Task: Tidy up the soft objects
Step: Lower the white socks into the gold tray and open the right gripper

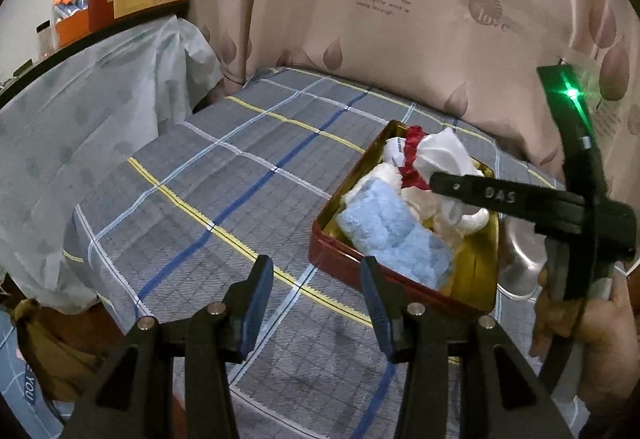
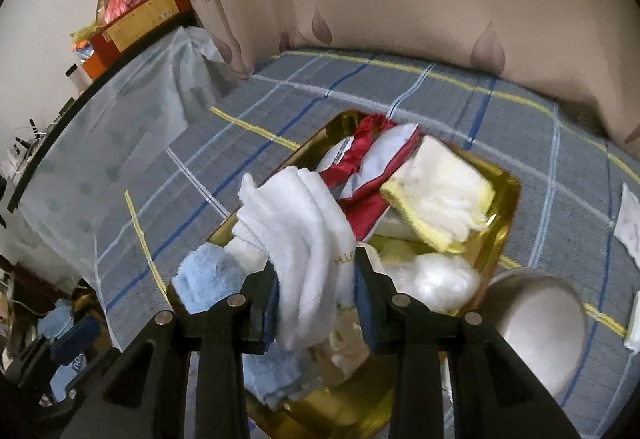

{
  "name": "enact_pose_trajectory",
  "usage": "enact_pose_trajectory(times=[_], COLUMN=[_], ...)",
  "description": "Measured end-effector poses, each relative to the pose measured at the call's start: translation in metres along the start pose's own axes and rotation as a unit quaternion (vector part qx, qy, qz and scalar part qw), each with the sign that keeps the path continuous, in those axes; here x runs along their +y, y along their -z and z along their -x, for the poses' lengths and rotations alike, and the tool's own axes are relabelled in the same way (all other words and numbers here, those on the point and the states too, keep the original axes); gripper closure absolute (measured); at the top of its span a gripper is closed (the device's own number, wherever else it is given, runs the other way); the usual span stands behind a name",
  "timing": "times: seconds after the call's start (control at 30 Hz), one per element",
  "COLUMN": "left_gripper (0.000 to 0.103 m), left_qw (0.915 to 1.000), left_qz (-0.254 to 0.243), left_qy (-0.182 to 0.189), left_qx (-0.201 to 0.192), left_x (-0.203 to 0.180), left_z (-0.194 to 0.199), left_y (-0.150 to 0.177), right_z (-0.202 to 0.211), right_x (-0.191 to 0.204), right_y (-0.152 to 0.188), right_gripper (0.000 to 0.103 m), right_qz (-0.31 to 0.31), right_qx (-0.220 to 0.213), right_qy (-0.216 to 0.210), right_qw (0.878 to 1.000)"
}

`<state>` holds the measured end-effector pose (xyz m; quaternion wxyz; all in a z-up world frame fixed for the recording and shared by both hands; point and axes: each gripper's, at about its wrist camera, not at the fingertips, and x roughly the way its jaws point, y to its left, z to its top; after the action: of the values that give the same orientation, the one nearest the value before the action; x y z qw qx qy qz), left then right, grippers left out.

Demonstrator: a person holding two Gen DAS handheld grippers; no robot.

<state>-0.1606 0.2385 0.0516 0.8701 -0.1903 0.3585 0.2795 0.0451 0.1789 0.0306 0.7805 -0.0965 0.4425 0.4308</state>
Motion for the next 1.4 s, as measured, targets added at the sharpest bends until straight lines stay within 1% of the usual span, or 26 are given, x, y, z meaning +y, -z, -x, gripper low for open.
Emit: enact_pose_trajectory(times=[0.1,0.43,0.53,0.6,0.73,0.77,0.8,0.87,0.93,0.97,1.13,1.23,1.3,1.37,1.4], left_gripper=[0.057,0.057,0.057,0.057,0.057,0.057,0.057,0.057,0.057,0.057,0.057,0.057,0.057,0.057,0.057], left_qw=[0.9999,0.9993,0.9992,0.9991,0.9989,0.9988,0.9987,0.9986,0.9986,0.9986,0.9983,0.9981,0.9980,0.9980,0.9980], left_qz=[0.000,-0.017,-0.021,-0.021,-0.023,-0.024,-0.025,-0.023,-0.022,-0.022,-0.027,-0.031,-0.033,-0.035,-0.035], left_qy=[-0.005,-0.023,-0.025,-0.025,-0.029,-0.029,-0.030,-0.032,-0.032,-0.032,-0.036,-0.036,-0.038,-0.038,-0.039], left_qx=[0.009,0.023,0.024,0.026,0.031,0.032,0.032,0.034,0.035,0.036,0.038,0.038,0.037,0.036,0.035], left_x=[0.001,-0.004,-0.006,-0.007,-0.008,-0.008,-0.008,-0.007,-0.007,-0.007,-0.009,-0.011,-0.011,-0.012,-0.013], left_z=[-0.005,-0.015,-0.016,-0.016,-0.018,-0.018,-0.019,-0.020,-0.021,-0.021,-0.021,-0.020,-0.019,-0.019,-0.019], left_y=[0.000,0.005,0.006,0.006,0.007,0.007,0.007,0.007,0.007,0.007,0.009,0.010,0.010,0.010,0.010], right_z=[-0.008,-0.020,-0.021,-0.021,-0.018,-0.016,-0.015,-0.009,-0.001,0.002,0.026,0.050,0.070,0.089,0.101], right_x=[0.004,0.012,0.014,0.015,0.017,0.017,0.017,0.017,0.018,0.018,0.015,0.003,-0.009,-0.029,-0.045], right_y=[0.001,0.003,0.003,0.003,0.004,0.005,0.006,0.007,0.007,0.006,0.006,0.015,0.027,0.042,0.055], right_gripper=[0.072,0.071,0.069,0.065,0.061,0.056,0.049,0.041,0.039,0.036,0.035,0.033,0.027,0.023,0.023], right_qz=[0.009,0.025,0.027,0.029,0.033,0.033,0.032,0.031,0.031,0.031,0.018,-0.005,-0.019,-0.034,-0.047], right_qx=[0.005,0.014,0.013,0.013,0.007,0.006,0.004,-0.006,-0.021,-0.026,-0.060,-0.093,-0.119,-0.140,-0.149], right_qy=[0.014,0.029,0.032,0.032,0.038,0.038,0.037,0.039,0.040,0.041,0.036,0.030,0.048,0.069,0.088], right_qw=[1.000,0.999,0.999,0.999,0.999,0.999,0.999,0.999,0.999,0.998,0.997,0.995,0.992,0.987,0.984])
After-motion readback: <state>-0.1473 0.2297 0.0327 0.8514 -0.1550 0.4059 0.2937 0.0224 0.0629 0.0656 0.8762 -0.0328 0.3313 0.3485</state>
